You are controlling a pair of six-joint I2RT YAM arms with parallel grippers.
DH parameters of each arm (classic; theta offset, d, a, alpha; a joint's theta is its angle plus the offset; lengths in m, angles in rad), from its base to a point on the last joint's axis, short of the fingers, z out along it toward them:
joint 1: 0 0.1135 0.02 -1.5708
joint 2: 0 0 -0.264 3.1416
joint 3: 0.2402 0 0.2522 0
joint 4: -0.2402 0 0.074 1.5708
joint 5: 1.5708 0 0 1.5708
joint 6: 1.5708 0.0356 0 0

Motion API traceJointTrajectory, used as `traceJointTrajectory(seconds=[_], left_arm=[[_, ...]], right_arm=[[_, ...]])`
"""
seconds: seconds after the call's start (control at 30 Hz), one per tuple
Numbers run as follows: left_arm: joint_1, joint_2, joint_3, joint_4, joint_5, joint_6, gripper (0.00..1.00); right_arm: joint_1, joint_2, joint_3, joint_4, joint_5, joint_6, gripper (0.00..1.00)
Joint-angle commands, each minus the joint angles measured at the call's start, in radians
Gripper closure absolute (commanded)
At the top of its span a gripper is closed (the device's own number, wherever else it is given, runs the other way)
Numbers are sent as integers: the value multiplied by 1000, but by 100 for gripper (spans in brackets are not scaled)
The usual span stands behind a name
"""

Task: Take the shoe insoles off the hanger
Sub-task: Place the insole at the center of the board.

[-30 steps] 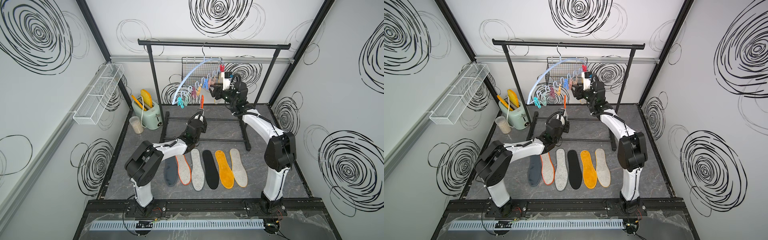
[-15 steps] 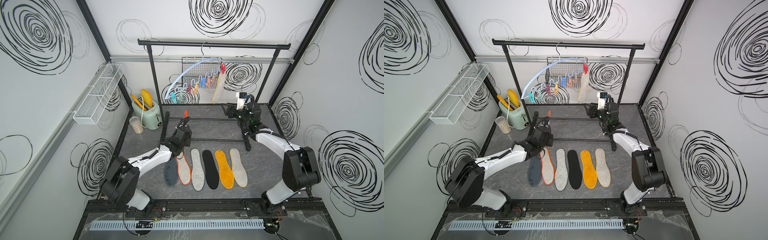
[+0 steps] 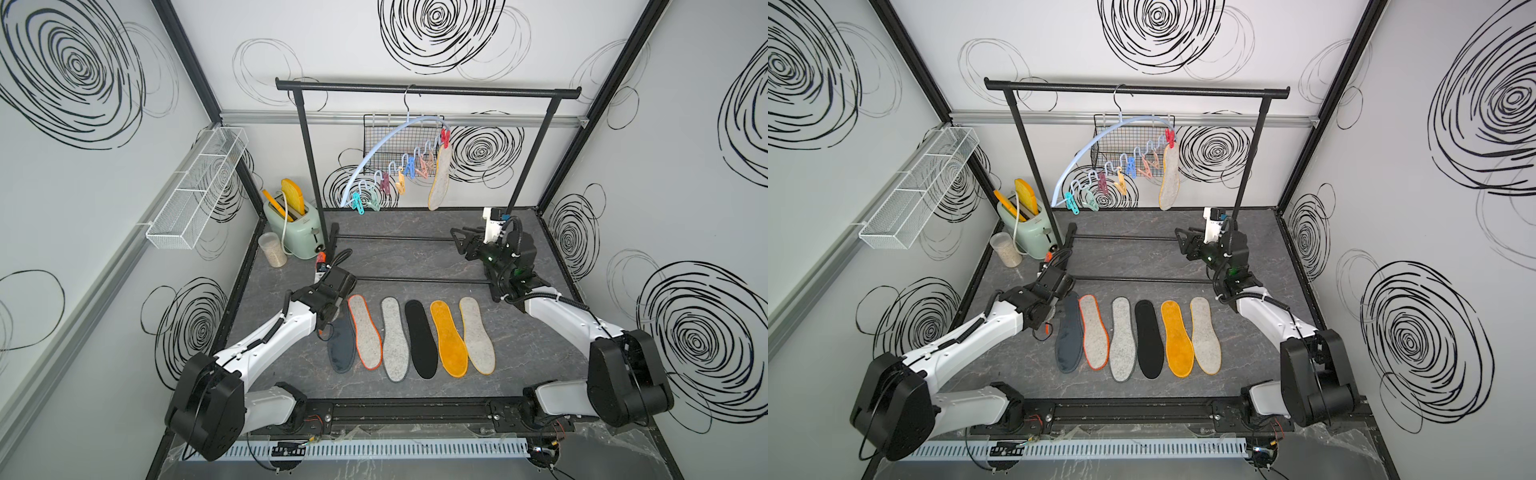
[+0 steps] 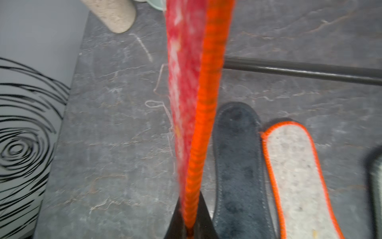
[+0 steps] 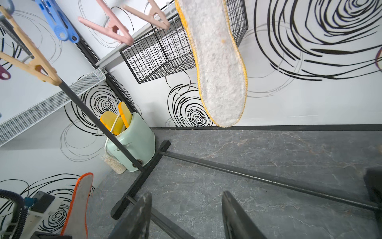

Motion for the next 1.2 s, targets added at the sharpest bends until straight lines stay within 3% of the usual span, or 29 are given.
traceJointTrajectory(seconds=[0.0, 0.27, 0.3, 0.4, 0.63, 0.87, 0.97, 1.1, 1.17], left_arm=[[57, 40, 34, -107, -118, -82, 100], [163, 289, 24, -50, -20, -18, 100], [163, 318, 25, -46, -8, -12, 98], [138, 353, 31, -48, -2, -8, 74], [116, 218, 30, -55, -30, -17, 44], [77, -1, 27, 12, 32, 36, 40], [49, -140, -14, 177, 177, 73, 37], [0, -266, -178, 709, 534, 80, 30], [-53, -238, -233, 989, 581, 81, 26]], right_arm=[[-3, -27, -9, 32, -5, 21, 43], [-34, -52, -17, 18, -6, 23, 43], [-36, -54, -20, 20, -5, 23, 43], [-43, -59, -26, 22, -5, 26, 43], [-59, -54, -20, 25, -18, 43, 43], [-84, -62, -14, 24, 1, 66, 42], [-93, -72, -15, 24, 13, 79, 42], [-102, -96, -16, 21, 36, 81, 42], [-109, -108, -17, 17, 47, 83, 42]])
